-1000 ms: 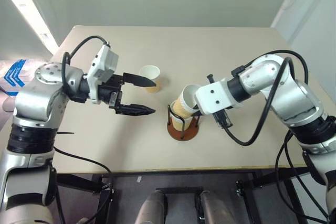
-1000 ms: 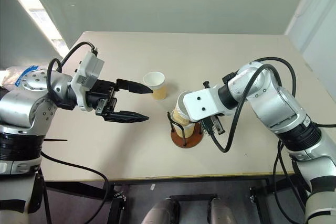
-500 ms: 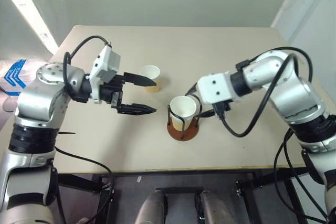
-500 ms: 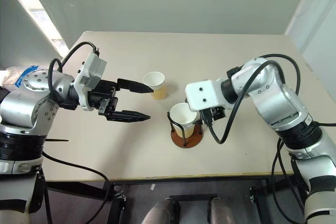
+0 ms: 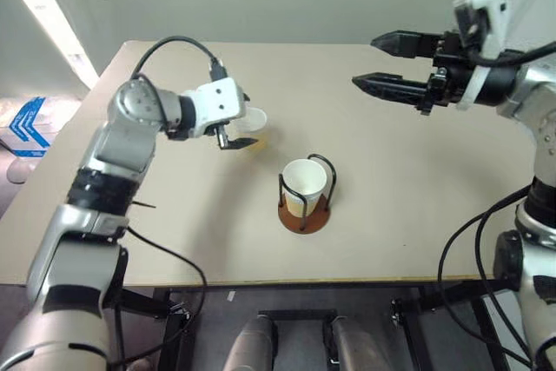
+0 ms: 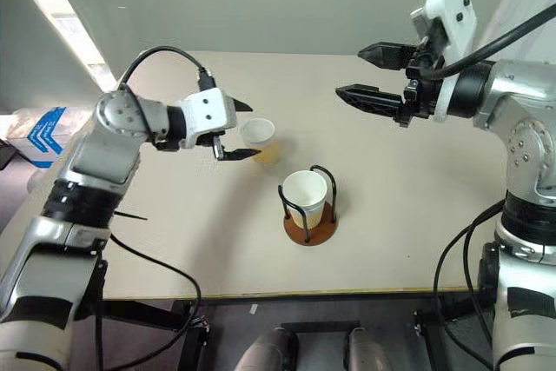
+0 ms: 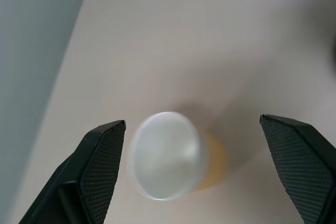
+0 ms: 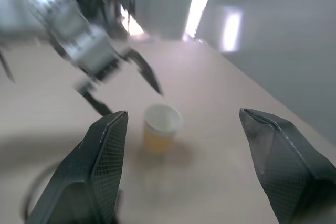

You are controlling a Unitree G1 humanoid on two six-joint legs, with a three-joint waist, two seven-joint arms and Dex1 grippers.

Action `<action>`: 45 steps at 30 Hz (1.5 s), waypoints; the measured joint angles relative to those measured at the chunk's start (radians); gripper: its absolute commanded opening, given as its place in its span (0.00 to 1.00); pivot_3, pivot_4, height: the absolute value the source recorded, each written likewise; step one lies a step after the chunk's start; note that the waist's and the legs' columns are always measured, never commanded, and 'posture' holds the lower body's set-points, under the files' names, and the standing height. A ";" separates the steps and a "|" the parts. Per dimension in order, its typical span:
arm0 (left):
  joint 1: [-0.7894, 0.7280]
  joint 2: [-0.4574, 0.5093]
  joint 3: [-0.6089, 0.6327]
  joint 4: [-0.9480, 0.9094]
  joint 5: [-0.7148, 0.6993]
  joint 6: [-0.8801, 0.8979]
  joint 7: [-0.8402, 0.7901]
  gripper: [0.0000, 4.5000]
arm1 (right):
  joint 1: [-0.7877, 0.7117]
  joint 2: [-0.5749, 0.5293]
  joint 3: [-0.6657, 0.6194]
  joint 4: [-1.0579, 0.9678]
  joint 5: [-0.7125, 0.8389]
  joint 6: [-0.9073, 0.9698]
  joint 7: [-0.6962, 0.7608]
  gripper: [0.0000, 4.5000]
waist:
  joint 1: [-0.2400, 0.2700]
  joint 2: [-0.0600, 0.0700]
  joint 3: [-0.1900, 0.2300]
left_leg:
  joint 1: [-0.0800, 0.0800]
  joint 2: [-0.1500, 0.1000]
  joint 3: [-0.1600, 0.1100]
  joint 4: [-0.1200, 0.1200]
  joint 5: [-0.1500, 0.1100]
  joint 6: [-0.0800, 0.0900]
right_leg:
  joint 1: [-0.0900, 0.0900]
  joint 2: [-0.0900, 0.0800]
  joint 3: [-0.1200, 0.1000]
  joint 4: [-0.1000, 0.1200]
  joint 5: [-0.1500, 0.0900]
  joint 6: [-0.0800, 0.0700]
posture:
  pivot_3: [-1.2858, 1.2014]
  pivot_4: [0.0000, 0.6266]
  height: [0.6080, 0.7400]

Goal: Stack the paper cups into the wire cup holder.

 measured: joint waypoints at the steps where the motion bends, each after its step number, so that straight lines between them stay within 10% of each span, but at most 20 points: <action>1: -0.022 -0.014 -0.017 0.049 0.035 -0.038 0.019 1.00 | 0.007 0.006 -0.014 -0.017 0.026 0.024 -0.022 0.80 | -0.001 0.000 0.000 | 0.000 0.000 0.000 0.000 0.000 0.000 | 0.000 0.000 0.000 0.000 0.000 0.000 | 0.52 0.24 1.00; 17: -0.104 -0.106 -0.124 0.429 0.241 -0.261 0.075 1.00 | 0.088 -0.053 -0.071 -0.096 0.211 0.079 -0.181 0.80 | 0.003 0.000 0.000 | -0.005 -0.001 0.000 0.002 -0.001 0.001 | -0.003 0.000 0.000 -0.003 0.007 0.012 | 0.52 0.24 1.00; 31: -0.203 -0.201 -0.139 0.725 0.319 -0.399 0.156 0.02 | 0.126 -0.088 -0.072 -0.099 0.272 0.017 -0.224 0.81 | 0.005 0.000 0.000 | -0.007 -0.002 0.000 0.004 -0.001 0.002 | -0.003 0.000 0.000 -0.004 0.009 0.016 | 0.52 0.24 1.00; 40: -0.200 -0.162 -0.080 0.672 0.205 -0.418 -0.161 0.02 | 0.158 -0.161 -0.070 -0.084 0.283 -0.091 -0.171 0.81 | 0.008 0.000 0.000 | -0.015 -0.002 -0.001 0.013 -0.002 0.004 | -0.006 0.000 -0.001 -0.004 0.010 0.018 | 0.52 0.24 1.00; 45: -0.139 -0.100 -0.038 0.312 -0.045 -0.198 -0.498 0.02 | 0.294 -0.254 -0.083 -0.102 0.289 -0.187 -0.049 0.81 | 0.016 0.000 0.000 | -0.017 -0.002 0.001 0.017 -0.004 0.007 | -0.005 -0.001 -0.001 -0.004 0.010 0.019 | 0.52 0.24 1.00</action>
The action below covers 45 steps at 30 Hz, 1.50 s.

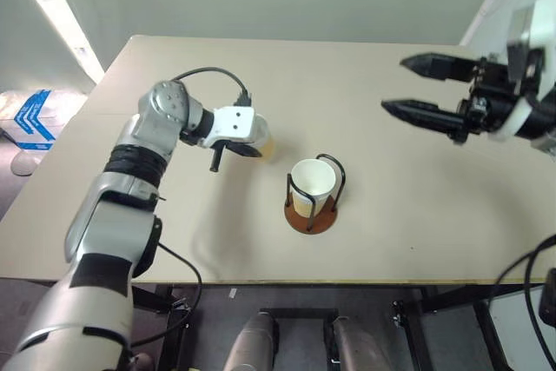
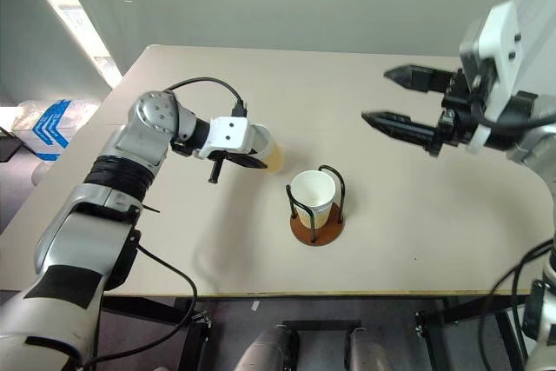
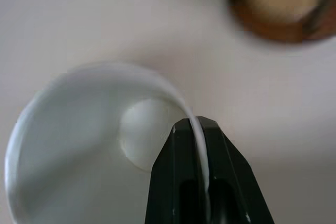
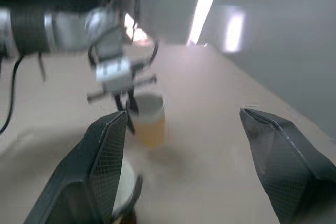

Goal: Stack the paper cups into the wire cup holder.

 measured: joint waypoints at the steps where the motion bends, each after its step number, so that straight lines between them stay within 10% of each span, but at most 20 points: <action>1: 0.001 0.016 -0.004 -0.063 -0.049 0.047 -0.015 0.02 | 0.016 -0.011 -0.002 -0.002 0.008 -0.001 0.013 0.81 | 0.000 0.000 0.000 | 0.000 0.000 0.000 0.000 0.000 0.000 | 0.000 0.000 0.000 0.000 0.000 0.000 | 0.52 0.24 1.00; 14: -0.085 0.178 -0.218 -0.537 -0.555 0.386 -0.026 0.02 | 0.233 -0.225 -0.153 -0.112 0.209 0.065 0.152 0.81 | -0.001 0.001 0.000 | 0.006 0.000 0.001 0.001 0.002 0.000 | 0.007 -0.001 0.002 0.000 -0.004 -0.006 | 0.52 0.24 1.00; 40: -0.208 0.084 -0.528 -0.329 -0.530 0.124 -0.027 0.02 | 0.333 -0.238 -0.222 -0.173 0.307 0.055 0.003 0.81 | 0.003 0.001 0.000 | 0.003 0.000 0.001 0.002 -0.003 0.004 | 0.006 -0.001 0.002 -0.002 -0.002 0.008 | 0.52 0.24 1.00; 45: -0.234 0.069 -0.546 -0.321 -0.521 0.101 -0.027 0.31 | 0.348 -0.238 -0.222 -0.172 0.306 0.042 0.003 0.81 | 0.003 0.001 0.000 | 0.003 0.000 0.002 0.002 -0.003 0.004 | 0.007 -0.001 0.002 -0.002 -0.002 0.008 | 0.52 0.24 1.00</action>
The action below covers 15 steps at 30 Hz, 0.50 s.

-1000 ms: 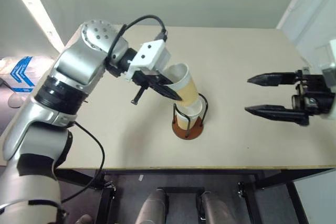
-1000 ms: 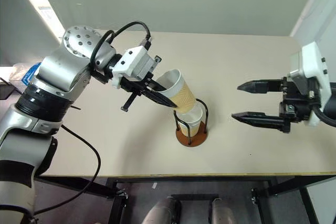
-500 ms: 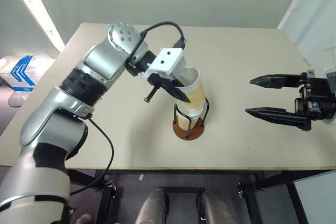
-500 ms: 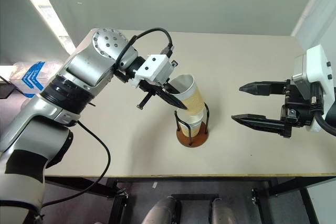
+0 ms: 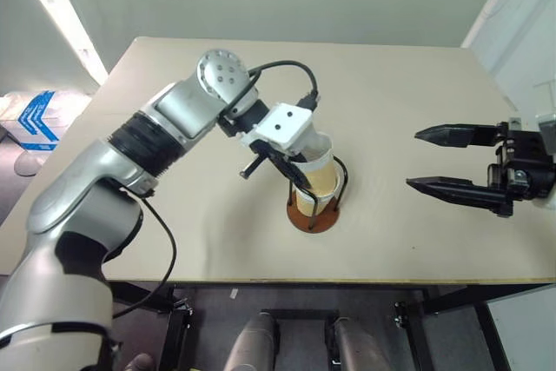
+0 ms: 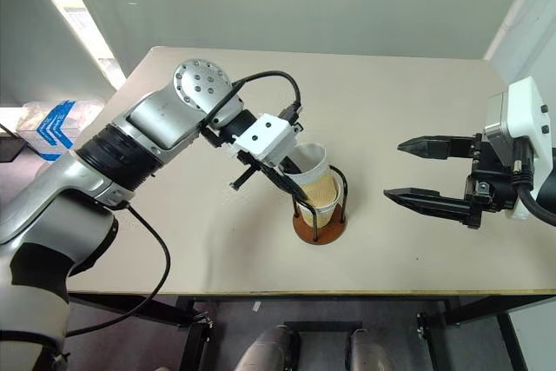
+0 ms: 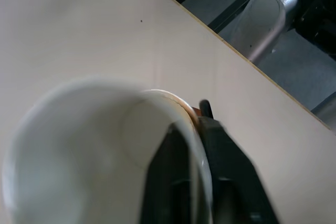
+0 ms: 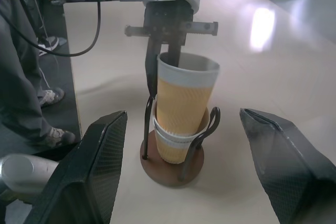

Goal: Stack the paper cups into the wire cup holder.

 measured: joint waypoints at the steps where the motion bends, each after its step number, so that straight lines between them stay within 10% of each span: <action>1: -0.006 -0.009 0.000 0.011 0.006 -0.004 0.000 0.39 | 0.004 0.000 0.000 0.001 0.000 -0.002 0.000 0.81 | 0.000 0.000 0.000 | 0.000 0.000 0.000 0.000 0.000 0.000 | 0.000 0.000 0.000 0.000 0.000 0.000 | 0.52 0.24 1.00; 8: -0.061 -0.119 0.141 0.164 0.048 0.018 -0.001 0.97 | 0.008 -0.008 0.001 0.012 -0.004 -0.008 0.000 0.81 | 0.000 0.000 0.000 | -0.001 0.000 0.000 0.001 0.000 0.000 | 0.000 0.000 0.000 0.000 0.000 0.000 | 0.52 0.24 1.00; 15: -0.001 -0.087 0.415 0.069 -0.026 0.259 0.000 0.99 | -0.011 0.001 0.051 0.043 -0.009 -0.013 -0.026 0.81 | -0.007 0.002 -0.001 | 0.002 0.000 0.002 -0.001 -0.001 0.000 | 0.000 0.000 0.000 0.000 -0.002 0.004 | 0.52 0.24 1.00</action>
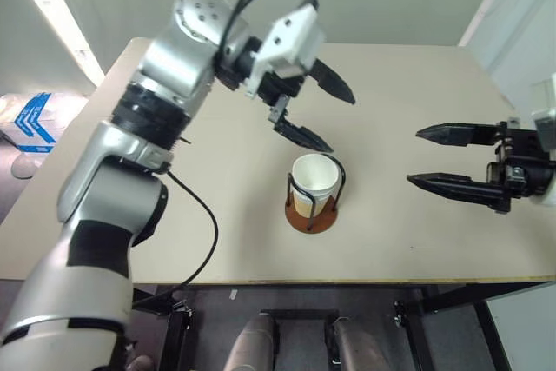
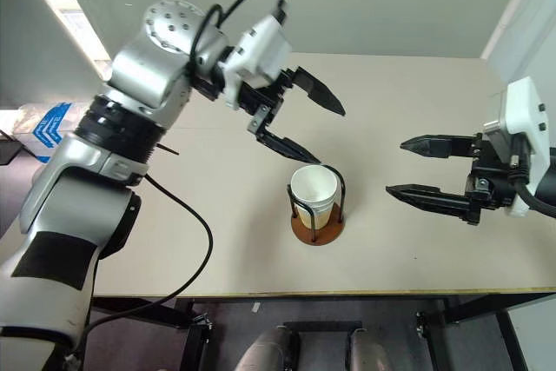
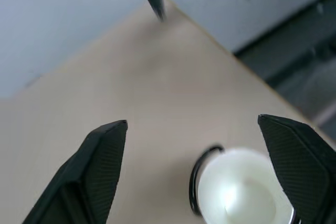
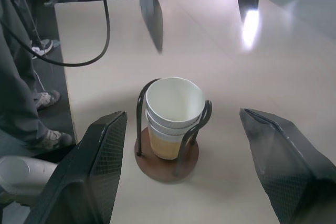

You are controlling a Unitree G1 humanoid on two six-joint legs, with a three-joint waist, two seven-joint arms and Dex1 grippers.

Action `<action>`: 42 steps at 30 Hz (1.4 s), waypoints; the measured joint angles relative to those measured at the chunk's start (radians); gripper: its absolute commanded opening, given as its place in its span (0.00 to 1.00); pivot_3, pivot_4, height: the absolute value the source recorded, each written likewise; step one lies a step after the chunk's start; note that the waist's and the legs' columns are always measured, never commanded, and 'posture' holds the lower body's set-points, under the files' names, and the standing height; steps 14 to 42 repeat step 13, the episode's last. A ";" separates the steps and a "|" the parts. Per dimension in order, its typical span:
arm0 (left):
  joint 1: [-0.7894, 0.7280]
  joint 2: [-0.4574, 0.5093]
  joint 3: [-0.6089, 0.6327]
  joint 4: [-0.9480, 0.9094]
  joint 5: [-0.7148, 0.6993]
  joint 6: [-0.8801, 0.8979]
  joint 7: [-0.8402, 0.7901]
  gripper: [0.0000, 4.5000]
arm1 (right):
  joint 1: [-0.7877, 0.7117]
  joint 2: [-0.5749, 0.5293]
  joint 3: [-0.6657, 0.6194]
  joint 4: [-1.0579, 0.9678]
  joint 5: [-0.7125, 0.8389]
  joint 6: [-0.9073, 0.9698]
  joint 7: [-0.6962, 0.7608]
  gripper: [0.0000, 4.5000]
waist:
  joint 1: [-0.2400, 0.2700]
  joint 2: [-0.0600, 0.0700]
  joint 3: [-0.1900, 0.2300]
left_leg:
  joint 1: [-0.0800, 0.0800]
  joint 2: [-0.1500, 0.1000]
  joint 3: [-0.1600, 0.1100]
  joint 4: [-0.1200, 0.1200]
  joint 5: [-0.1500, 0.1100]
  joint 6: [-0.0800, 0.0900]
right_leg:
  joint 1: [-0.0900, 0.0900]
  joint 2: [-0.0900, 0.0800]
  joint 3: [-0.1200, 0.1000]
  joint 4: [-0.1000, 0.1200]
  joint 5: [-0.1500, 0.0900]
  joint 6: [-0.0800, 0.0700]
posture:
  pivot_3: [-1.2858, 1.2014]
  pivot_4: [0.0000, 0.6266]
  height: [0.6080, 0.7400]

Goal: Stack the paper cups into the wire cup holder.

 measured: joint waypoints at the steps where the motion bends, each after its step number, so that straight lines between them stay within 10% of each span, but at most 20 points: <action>1: 0.036 0.022 0.029 -0.019 0.000 0.031 0.008 0.99 | -0.003 0.003 0.013 0.013 -0.008 -0.002 -0.003 0.81 | -0.003 0.001 0.000 | 0.001 0.000 0.000 0.000 0.000 0.000 | 0.000 0.000 0.000 0.001 0.000 0.001 | 0.52 0.24 1.00; 13: 0.588 0.151 0.416 -0.382 0.021 0.314 0.468 0.99 | -0.060 0.086 0.270 0.370 -0.354 -0.211 0.031 0.81 | -0.003 0.001 0.000 | 0.003 0.000 0.000 0.005 0.002 0.000 | 0.003 0.000 0.000 0.001 0.002 -0.002 | 0.52 0.24 1.00; 42: 0.588 0.151 0.416 -0.382 0.021 0.314 0.468 0.99 | -0.060 0.086 0.270 0.370 -0.354 -0.211 0.031 0.81 | -0.003 0.001 0.000 | 0.003 0.000 0.000 0.005 0.002 0.000 | 0.003 0.000 0.000 0.001 0.002 -0.002 | 0.52 0.24 1.00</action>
